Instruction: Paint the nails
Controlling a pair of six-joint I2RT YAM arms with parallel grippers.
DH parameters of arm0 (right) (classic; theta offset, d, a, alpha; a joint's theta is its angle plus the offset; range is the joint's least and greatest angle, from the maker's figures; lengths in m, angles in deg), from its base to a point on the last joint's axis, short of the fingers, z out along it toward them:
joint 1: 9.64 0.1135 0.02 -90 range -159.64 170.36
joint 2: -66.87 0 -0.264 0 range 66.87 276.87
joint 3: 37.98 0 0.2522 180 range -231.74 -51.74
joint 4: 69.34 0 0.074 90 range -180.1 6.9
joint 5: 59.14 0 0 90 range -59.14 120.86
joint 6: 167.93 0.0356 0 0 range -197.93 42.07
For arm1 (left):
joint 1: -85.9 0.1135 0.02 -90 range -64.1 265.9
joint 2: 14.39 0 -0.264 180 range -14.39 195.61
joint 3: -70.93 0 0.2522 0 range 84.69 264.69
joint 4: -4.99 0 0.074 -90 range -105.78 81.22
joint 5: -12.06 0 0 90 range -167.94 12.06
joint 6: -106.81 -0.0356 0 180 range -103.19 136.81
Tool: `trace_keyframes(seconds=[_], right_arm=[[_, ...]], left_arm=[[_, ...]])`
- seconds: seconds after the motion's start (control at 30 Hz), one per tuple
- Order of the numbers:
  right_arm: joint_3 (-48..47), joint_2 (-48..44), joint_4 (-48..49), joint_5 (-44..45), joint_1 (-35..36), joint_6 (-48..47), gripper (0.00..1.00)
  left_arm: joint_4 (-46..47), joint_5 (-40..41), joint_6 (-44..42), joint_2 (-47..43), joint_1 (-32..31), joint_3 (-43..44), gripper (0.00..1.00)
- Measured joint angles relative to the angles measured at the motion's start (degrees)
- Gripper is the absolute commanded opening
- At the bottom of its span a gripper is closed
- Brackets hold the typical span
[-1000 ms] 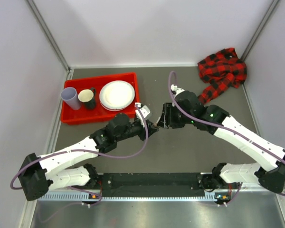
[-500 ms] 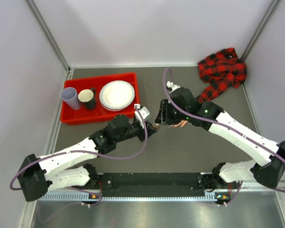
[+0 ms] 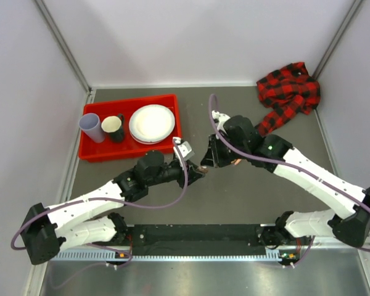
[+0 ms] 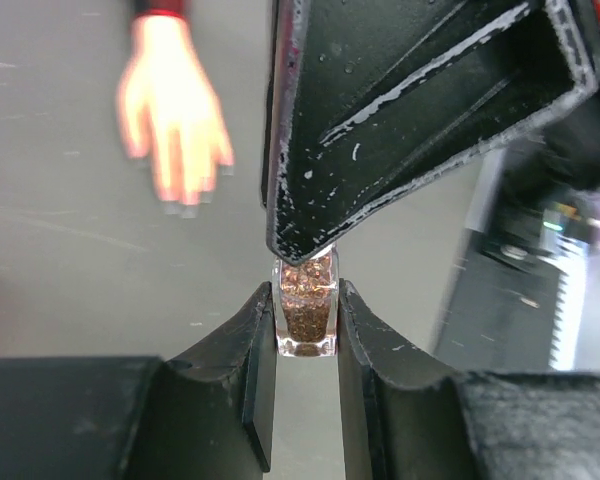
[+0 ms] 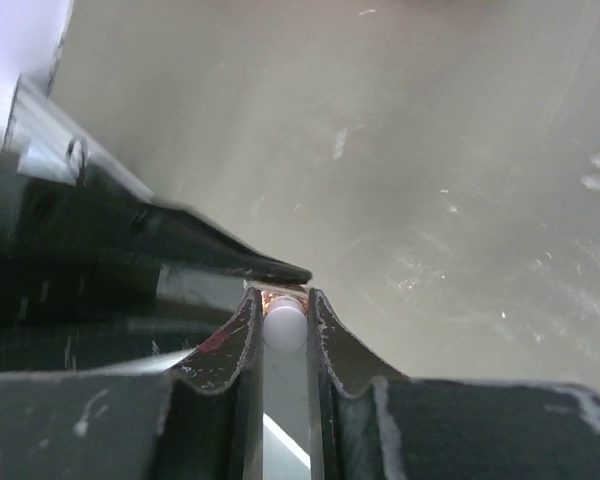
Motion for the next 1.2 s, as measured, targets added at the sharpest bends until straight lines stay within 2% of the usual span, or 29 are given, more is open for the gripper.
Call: trace_keyframes(seconds=[0.1, 0.2, 0.33, 0.47, 0.6, 0.67, 0.7, 0.77, 0.87, 1.07, 1.2], right_arm=[[3.5, -3.8, 2.1, -5.6, 0.0, -5.7, 0.00], [7.4, -9.1, 3.2, -14.6, -0.1, -12.3, 0.00], [10.1, -15.7, 5.8, -27.9, 0.0, -17.8, 0.00], [10.6, -18.5, 10.3, -35.4, 0.4, -20.0, 0.00], [10.7, -18.8, 12.2, -38.8, 0.5, -21.7, 0.00], [10.7, -18.8, 12.1, -38.6, 0.5, -22.1, 0.02], [10.7, -18.8, 11.7, -38.1, 0.5, -22.3, 0.15], [10.7, -19.1, 11.1, -36.0, 0.5, -22.3, 0.35], [9.9, -19.2, 8.8, -28.3, 0.5, -20.9, 0.46], [3.1, -14.0, -0.8, -6.5, 0.5, -11.2, 0.50], [-0.3, -10.7, -4.9, 2.1, 0.5, -3.5, 0.51]], left_arm=[[0.3, -6.7, 2.2, -0.8, 0.4, -0.5, 0.00], [3.2, -17.9, 6.8, -0.8, 0.7, -1.4, 0.00], [13.9, -34.1, 18.0, -0.3, 0.9, -2.5, 0.00], [22.0, -41.4, 23.6, -0.3, 0.9, -2.2, 0.00], [20.9, -43.7, 23.8, -0.3, 0.8, -0.8, 0.00], [18.6, -43.2, 21.7, -0.3, 0.8, -0.3, 0.00], [17.0, -42.6, 20.4, -0.4, 0.8, 0.1, 0.00], [13.0, -40.0, 17.0, -1.0, 0.6, 1.0, 0.00], [7.7, -32.0, 10.8, -2.2, 0.2, 2.4, 0.00], [0.9, -7.9, 0.5, -3.2, -0.3, 4.3, 0.00], [0.5, 0.4, -2.1, -3.1, -0.2, 4.0, 0.00]])
